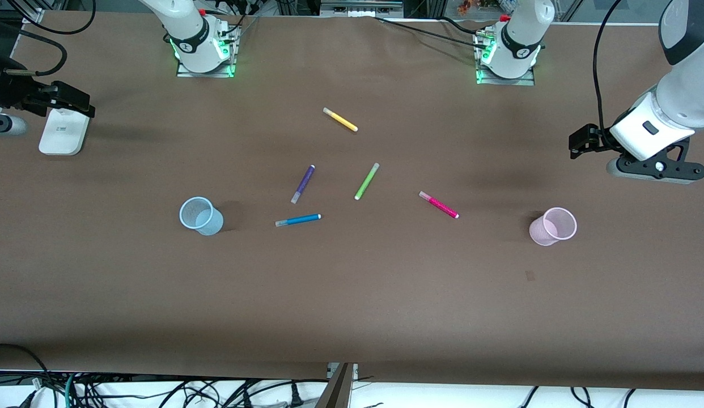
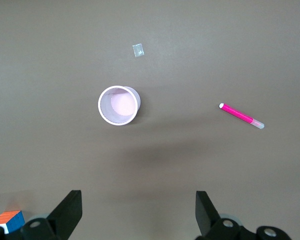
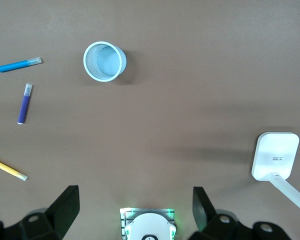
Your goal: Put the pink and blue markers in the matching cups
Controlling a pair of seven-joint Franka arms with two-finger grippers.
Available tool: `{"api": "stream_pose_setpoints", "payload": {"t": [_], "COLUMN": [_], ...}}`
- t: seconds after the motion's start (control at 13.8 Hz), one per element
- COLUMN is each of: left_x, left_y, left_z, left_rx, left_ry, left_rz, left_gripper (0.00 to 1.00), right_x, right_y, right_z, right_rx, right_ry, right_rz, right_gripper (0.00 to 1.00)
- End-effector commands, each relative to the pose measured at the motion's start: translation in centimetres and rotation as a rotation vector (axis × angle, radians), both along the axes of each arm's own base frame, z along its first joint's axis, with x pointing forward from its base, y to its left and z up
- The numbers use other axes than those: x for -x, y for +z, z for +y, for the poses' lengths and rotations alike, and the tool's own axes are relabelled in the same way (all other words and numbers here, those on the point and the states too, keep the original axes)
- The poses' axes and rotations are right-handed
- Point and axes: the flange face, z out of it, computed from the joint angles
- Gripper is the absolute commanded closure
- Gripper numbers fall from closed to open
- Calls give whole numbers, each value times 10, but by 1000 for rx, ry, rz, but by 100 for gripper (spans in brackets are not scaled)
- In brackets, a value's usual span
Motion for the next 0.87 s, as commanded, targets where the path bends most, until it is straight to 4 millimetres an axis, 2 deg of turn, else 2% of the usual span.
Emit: {"api": "stream_pose_setpoints", "payload": {"t": [0.0,0.29,0.51,0.65,0.8], "left_x": [0,8,6,7,8], "left_y": [5,1,-11,-12,-14], "left_z": [-3,-17,-29,-34,-47], "left_rx": [-4,25,62,82,93], "left_ry": [49,165,335,405,505], "left_rz": [8,64,111,122,141], "left_gripper": [0,0,0,0,0], "right_x": [3,3,3,3,0], "right_y": [2,2,2,2,-3], "right_z": [-2,-1,-1,-2,-1], "right_rx": [13,11,11,11,12], "right_ry": [4,5,5,4,16], "right_rz": [-13,-13,-13,-13,-5], "right_gripper": [0,0,0,0,0]}}
